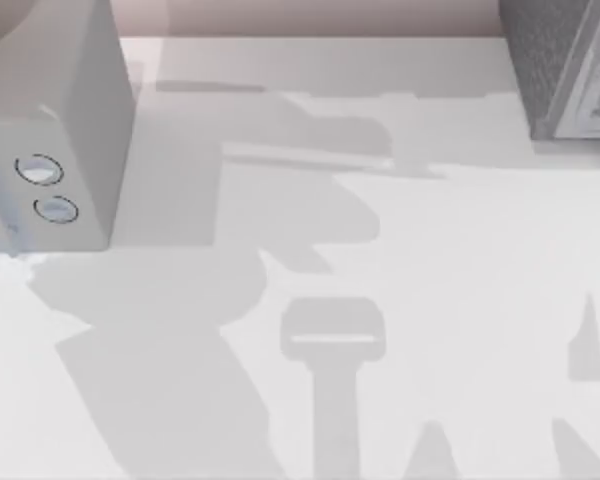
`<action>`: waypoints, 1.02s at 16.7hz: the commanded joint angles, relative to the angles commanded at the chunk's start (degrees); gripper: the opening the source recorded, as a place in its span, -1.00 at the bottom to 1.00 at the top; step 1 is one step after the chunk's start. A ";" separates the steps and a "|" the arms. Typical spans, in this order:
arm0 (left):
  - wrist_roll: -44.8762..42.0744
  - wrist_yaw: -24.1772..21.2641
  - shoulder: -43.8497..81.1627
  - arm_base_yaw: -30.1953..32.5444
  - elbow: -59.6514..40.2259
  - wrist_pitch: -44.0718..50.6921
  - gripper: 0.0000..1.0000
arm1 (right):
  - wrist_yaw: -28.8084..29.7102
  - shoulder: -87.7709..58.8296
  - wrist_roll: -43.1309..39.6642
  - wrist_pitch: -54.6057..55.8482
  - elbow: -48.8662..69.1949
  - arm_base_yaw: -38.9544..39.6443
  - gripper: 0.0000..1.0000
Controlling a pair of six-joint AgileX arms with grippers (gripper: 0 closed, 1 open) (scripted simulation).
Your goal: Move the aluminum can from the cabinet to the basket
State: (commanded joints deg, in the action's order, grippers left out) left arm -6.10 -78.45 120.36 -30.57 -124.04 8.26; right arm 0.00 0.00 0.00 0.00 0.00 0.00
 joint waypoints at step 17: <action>1.38 1.89 0.01 2.20 2.27 -2.59 0.66 | 0.00 0.00 0.00 0.00 0.00 0.00 1.00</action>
State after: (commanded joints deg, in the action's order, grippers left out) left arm -4.72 -76.56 120.38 -28.37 -121.77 5.67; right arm 0.00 0.00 0.00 0.00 0.00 0.00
